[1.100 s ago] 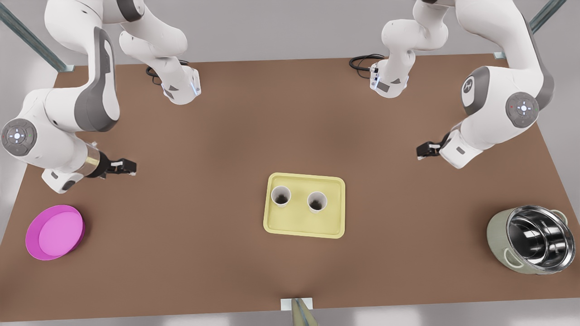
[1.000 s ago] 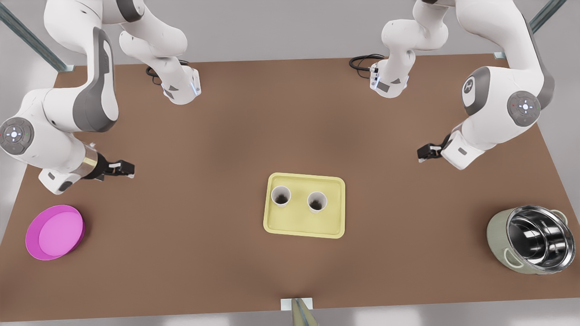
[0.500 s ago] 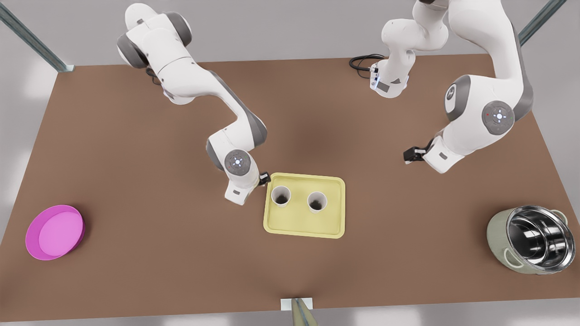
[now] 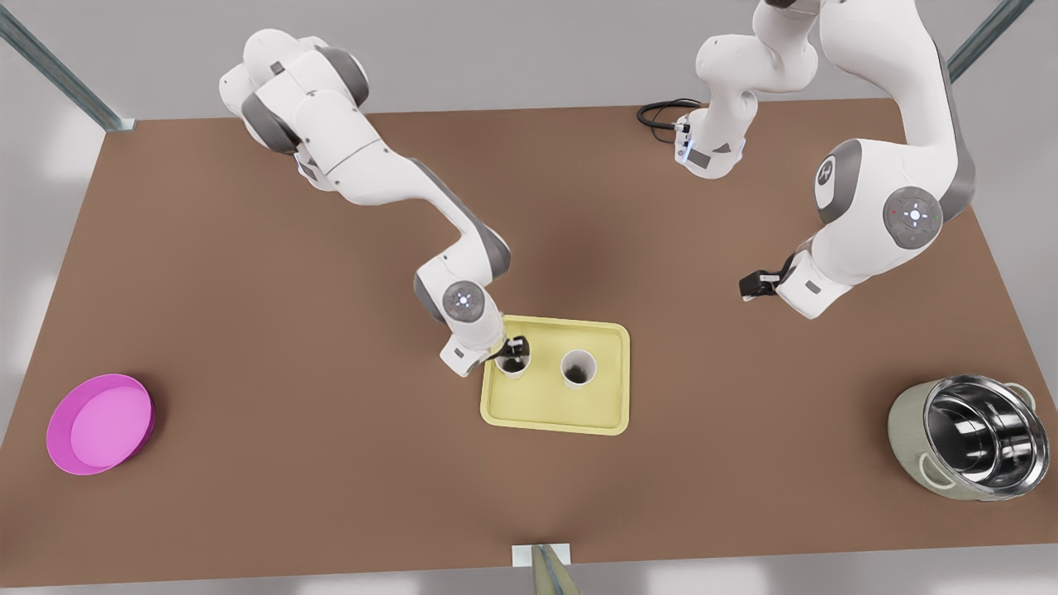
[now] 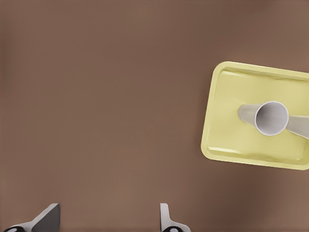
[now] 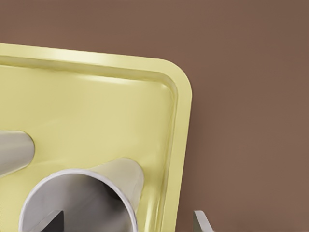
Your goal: Use the left arm to pick up the white IKEA cup from the tray and place it on the middle-left position; use the right arm to pick up the white IKEA cup from the tray and place it on the middle-right position
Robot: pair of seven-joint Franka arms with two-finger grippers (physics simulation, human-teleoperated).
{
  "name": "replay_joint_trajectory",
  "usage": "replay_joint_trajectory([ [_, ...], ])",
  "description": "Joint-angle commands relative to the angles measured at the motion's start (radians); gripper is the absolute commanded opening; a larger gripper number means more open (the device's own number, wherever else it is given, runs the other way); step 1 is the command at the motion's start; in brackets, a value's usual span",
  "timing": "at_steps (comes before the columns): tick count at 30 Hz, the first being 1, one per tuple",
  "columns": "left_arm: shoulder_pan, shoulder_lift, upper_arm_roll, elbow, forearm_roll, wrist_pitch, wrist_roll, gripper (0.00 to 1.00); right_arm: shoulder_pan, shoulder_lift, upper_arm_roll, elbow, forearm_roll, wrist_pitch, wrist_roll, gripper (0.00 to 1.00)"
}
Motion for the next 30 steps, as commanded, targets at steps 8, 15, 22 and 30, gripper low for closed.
replay_joint_trajectory([
  [8,-0.007,-0.003,-0.003,-0.001,0.005,0.000,-0.016,1.00,0.001,0.026,0.000,-0.006,0.003,0.036,0.273,0.56],
  [15,-0.002,-0.003,0.000,-0.001,0.019,0.002,-0.018,1.00,-0.001,0.033,0.000,-0.006,0.000,0.036,0.270,0.29],
  [22,-0.007,-0.010,-0.006,0.013,0.019,-0.006,-0.027,1.00,-0.018,-0.024,-0.003,0.001,0.032,0.013,0.271,0.15],
  [30,-0.306,0.302,-0.018,0.271,0.020,0.148,-0.536,1.00,-0.326,-0.193,-0.023,-0.001,-0.089,-0.293,-0.434,0.10],
])
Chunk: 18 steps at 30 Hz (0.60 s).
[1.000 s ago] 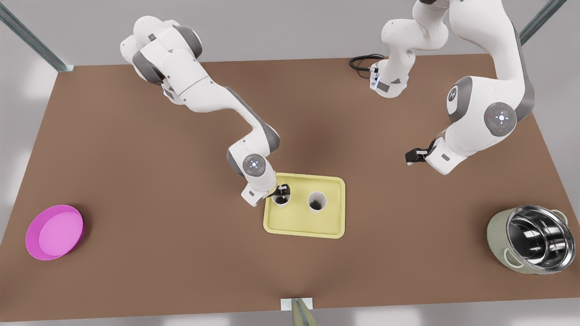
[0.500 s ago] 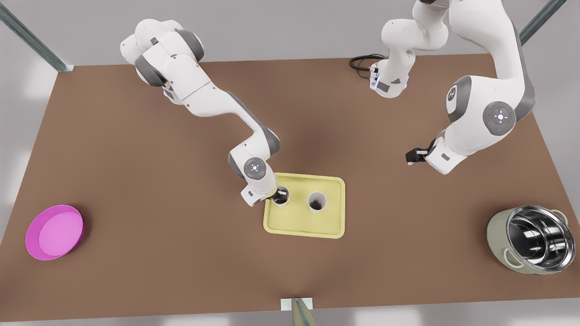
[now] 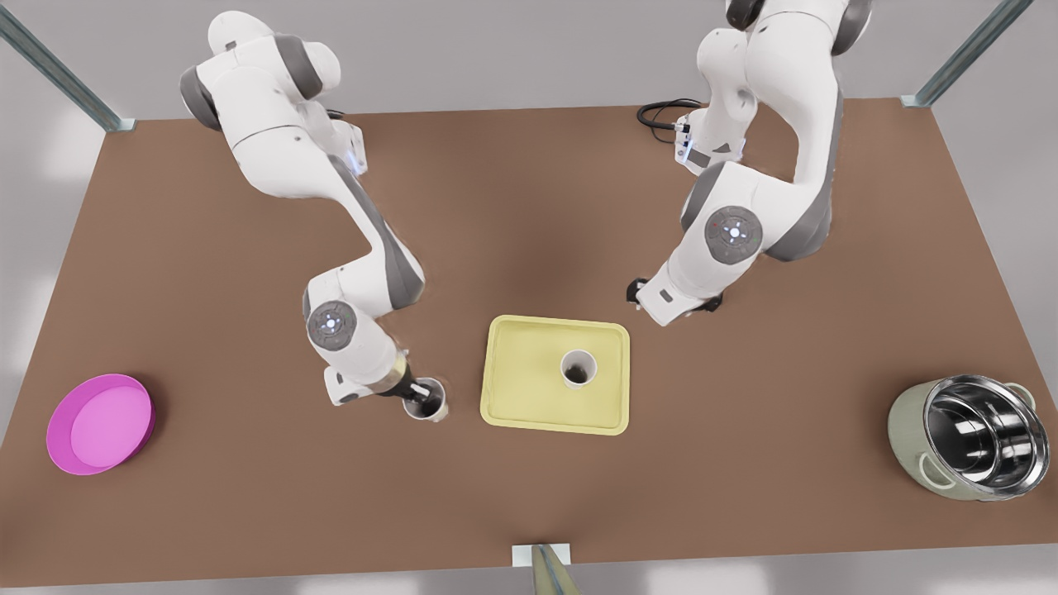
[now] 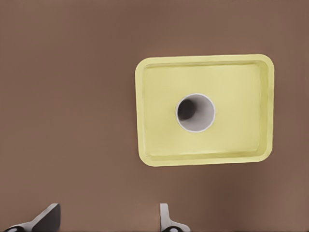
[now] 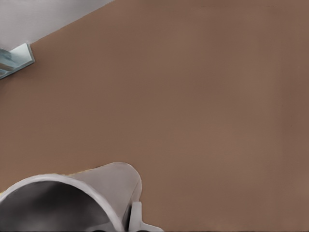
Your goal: Use the left arm to pick up the white IKEA cup from the tray and place it on the middle-left position; use the right arm to pick up the white IKEA cup from the tray and place it on the middle-right position
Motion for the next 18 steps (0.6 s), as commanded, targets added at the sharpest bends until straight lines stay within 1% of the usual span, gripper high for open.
replay_joint_trajectory([
  [1,-0.023,0.098,-0.001,0.080,0.002,0.149,-0.419,1.00,-0.084,-0.021,-0.010,0.001,-0.166,-0.192,-0.614,0.10],
  [3,-0.064,0.133,-0.001,0.076,0.005,0.183,-0.471,1.00,-0.231,-0.015,-0.010,0.002,-0.166,-0.178,-0.915,0.10],
  [4,-0.072,0.156,-0.001,0.077,0.004,0.212,-0.488,1.00,-0.265,-0.009,-0.010,0.002,-0.167,-0.170,-0.975,0.10],
  [6,-0.074,0.203,0.000,0.079,0.005,0.356,-0.488,1.00,-0.325,0.046,-0.010,0.001,-0.166,-0.038,-1.110,0.10],
  [7,-0.074,0.225,0.002,0.079,0.005,0.382,-0.487,1.00,-0.345,0.061,-0.011,0.001,-0.166,-0.012,-1.139,0.10],
  [8,-0.075,0.260,0.003,0.080,0.005,0.463,-0.488,1.00,-0.368,0.100,-0.010,0.002,-0.163,0.015,-1.175,0.10],
  [9,-0.074,0.277,0.005,0.080,0.037,0.470,-0.479,1.00,-0.374,0.132,-0.010,-0.014,-0.158,0.147,-1.205,0.10],
  [13,-0.071,0.316,0.005,0.039,0.051,0.471,-0.438,1.00,-0.382,0.163,-0.003,-0.014,-0.164,0.172,-1.208,0.11],
  [14,-0.069,0.316,0.005,0.034,0.051,0.471,-0.436,1.00,-0.382,0.163,-0.003,-0.014,-0.164,0.170,-1.208,0.16],
  [15,-0.071,0.328,0.005,0.033,0.050,0.471,-0.438,1.00,-0.382,0.161,-0.005,-0.014,-0.161,0.170,-1.204,0.41],
  [16,-0.072,0.343,0.005,0.033,0.050,0.473,-0.438,1.00,-0.385,0.163,-0.005,-0.014,-0.155,0.170,-1.198,1.00],
  [18,-0.075,0.355,0.003,0.014,0.050,0.483,-0.438,1.00,-0.387,0.161,-0.005,-0.014,-0.155,0.170,-1.202,1.00],
])
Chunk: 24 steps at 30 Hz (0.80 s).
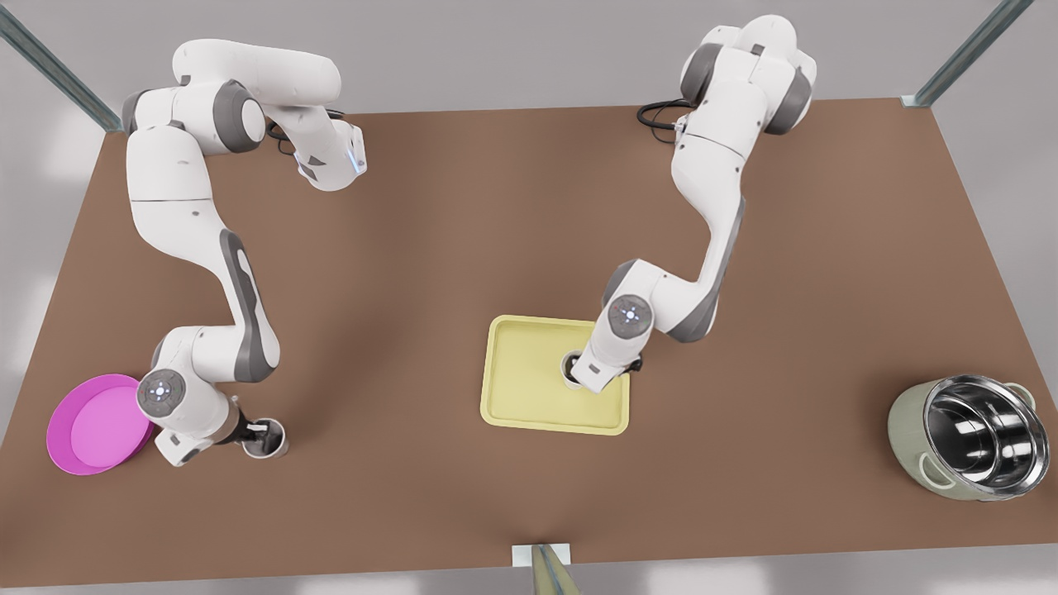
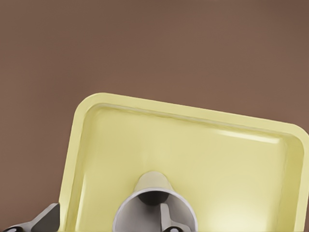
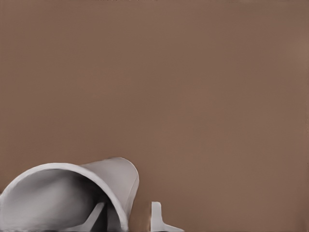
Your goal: Use the left arm to pick up the white IKEA cup from the tray and place it on the middle-left position; use the right arm to pick up the white IKEA cup from the tray and place it on the middle-right position
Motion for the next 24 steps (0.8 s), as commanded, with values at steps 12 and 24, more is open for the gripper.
replay_joint_trajectory([
  [12,-0.010,0.015,0.001,-0.068,-0.005,0.152,-0.164,0.41,-0.010,-0.002,0.000,0.002,0.041,0.038,-0.522,1.00],
  [24,0.011,-0.043,0.044,0.033,0.001,-0.111,-0.092,0.26,-0.024,-0.175,0.005,0.008,0.109,-0.183,-0.560,1.00],
])
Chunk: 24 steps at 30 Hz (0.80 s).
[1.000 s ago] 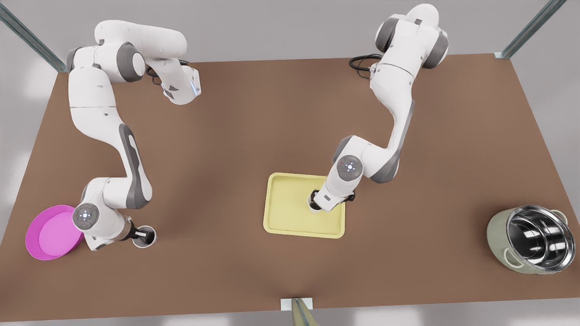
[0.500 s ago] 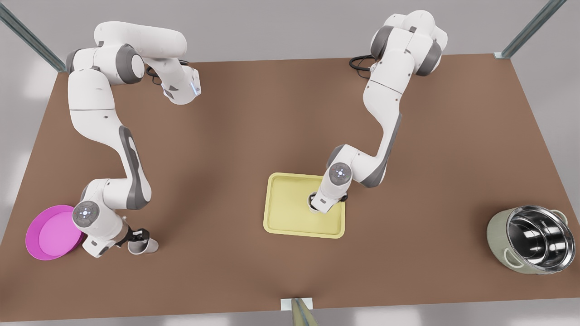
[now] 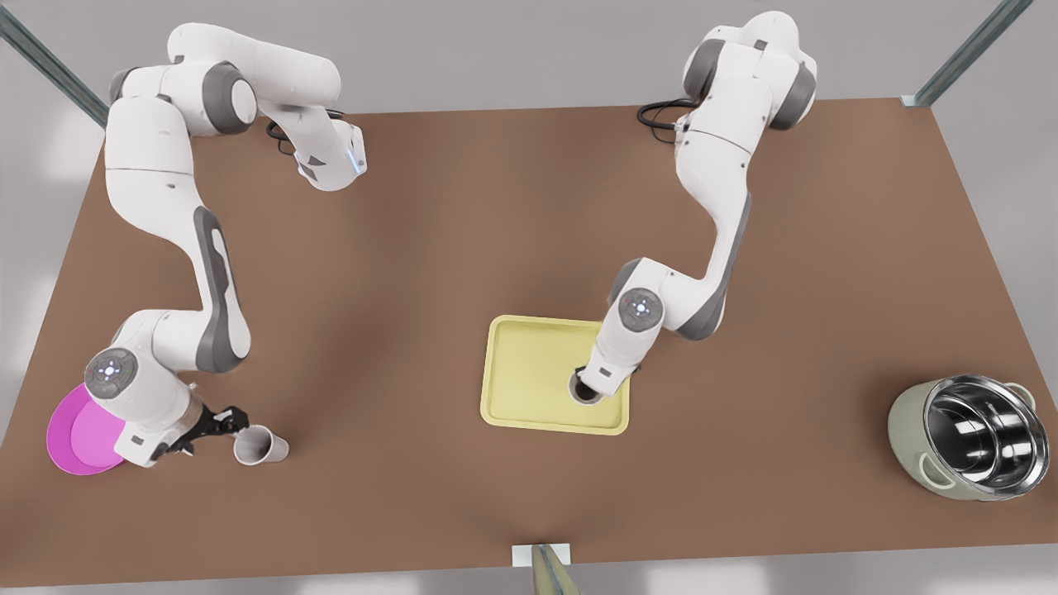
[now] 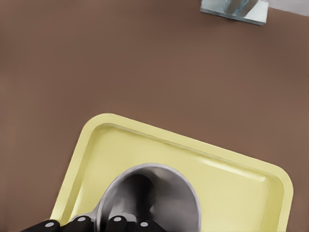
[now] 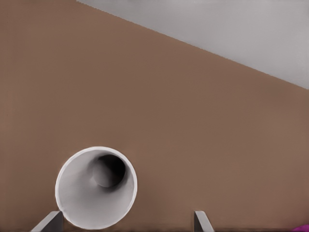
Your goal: Use the left arm to pick up the white IKEA cup from the tray and place it on the middle-left position; use the right arm to pick up the white IKEA cup from the tray and place it on the middle-right position
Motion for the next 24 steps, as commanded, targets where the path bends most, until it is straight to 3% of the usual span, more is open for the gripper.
replay_joint_trajectory([
  [1,0.003,-0.012,0.046,0.020,-0.005,-0.169,0.089,0.26,0.005,-0.094,0.008,0.002,0.031,-0.214,-0.083,1.00],
  [4,0.146,-0.018,0.062,0.018,-0.014,-0.185,0.350,0.25,0.005,-0.235,0.031,0.090,0.028,-0.552,0.183,1.00],
  [7,0.273,-0.007,0.057,0.020,-0.014,-0.108,0.590,0.24,0.003,-0.240,0.051,0.183,0.026,-0.677,0.227,1.00],
  [8,0.298,-0.006,0.055,0.020,-0.014,-0.100,0.640,0.24,0.005,-0.254,0.056,0.183,0.028,-0.691,0.226,1.00],
  [9,0.301,0.000,0.055,0.014,-0.013,-0.048,0.648,0.24,0.116,-0.338,-0.019,0.140,0.032,-0.688,0.233,1.00],
  [10,0.300,0.009,0.054,0.008,-0.025,-0.004,0.646,0.24,0.265,-0.385,-0.176,0.085,0.051,-0.684,0.233,1.00],
  [12,0.300,0.017,0.054,-0.006,-0.029,0.059,0.659,0.24,0.261,-0.448,-0.181,-0.027,0.089,-0.616,0.261,1.00],
  [16,0.295,0.028,0.052,-0.074,-0.029,0.208,0.676,0.24,0.266,-0.426,-0.181,-0.016,0.081,-0.616,0.249,1.00],
  [20,0.295,0.028,0.052,-0.078,-0.028,0.214,0.676,0.24,0.262,-0.306,-0.182,0.013,0.083,-0.561,0.255,1.00],
  [24,0.295,0.026,0.051,-0.129,-0.031,0.288,0.674,0.24,0.262,-0.306,-0.184,0.013,0.084,-0.561,0.258,1.00],
])
